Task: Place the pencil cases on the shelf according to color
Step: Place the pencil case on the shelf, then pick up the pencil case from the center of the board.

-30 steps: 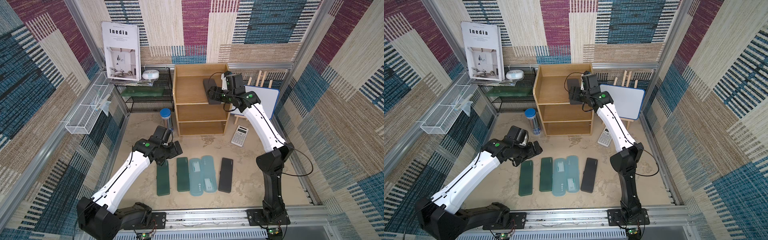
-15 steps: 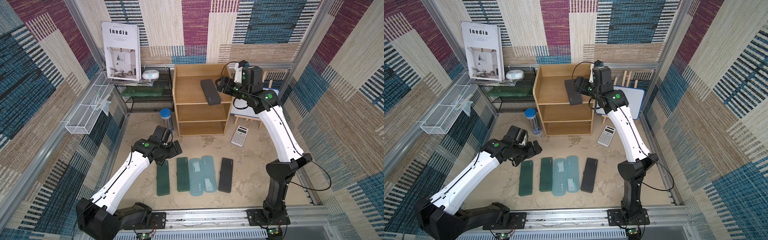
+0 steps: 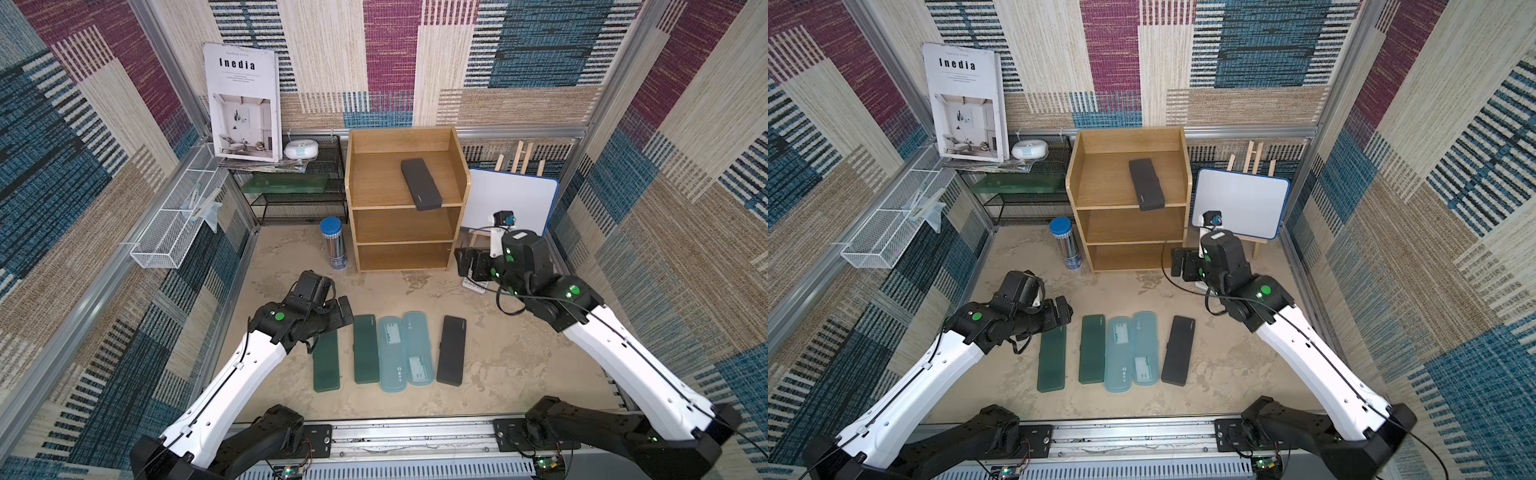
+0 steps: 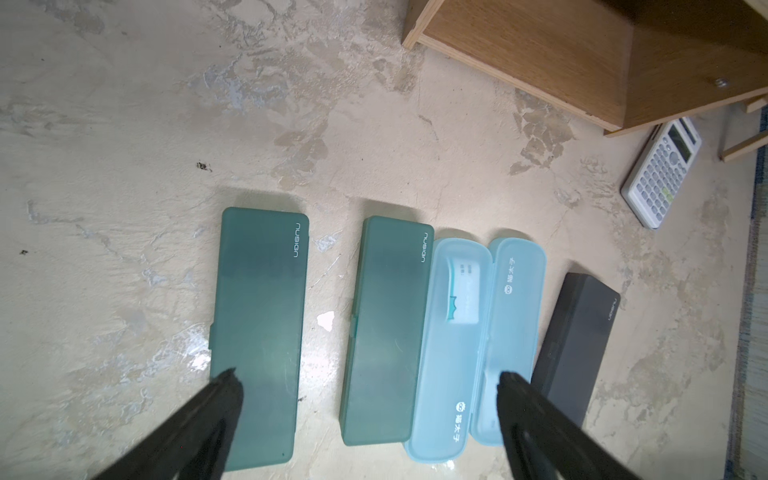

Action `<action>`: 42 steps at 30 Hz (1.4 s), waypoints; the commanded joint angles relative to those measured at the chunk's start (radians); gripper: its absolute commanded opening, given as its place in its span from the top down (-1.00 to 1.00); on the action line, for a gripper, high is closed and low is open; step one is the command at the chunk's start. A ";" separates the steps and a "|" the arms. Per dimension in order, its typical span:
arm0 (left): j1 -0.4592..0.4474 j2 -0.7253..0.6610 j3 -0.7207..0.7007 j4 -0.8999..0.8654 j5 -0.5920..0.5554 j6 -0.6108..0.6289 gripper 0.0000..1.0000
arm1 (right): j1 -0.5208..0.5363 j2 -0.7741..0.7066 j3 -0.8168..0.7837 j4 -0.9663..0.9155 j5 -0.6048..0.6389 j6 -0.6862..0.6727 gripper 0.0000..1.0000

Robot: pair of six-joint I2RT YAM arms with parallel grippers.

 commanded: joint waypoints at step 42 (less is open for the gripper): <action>0.000 -0.089 -0.111 0.157 -0.047 0.313 -0.99 | 0.290 0.190 -0.682 0.078 -0.108 0.560 -0.99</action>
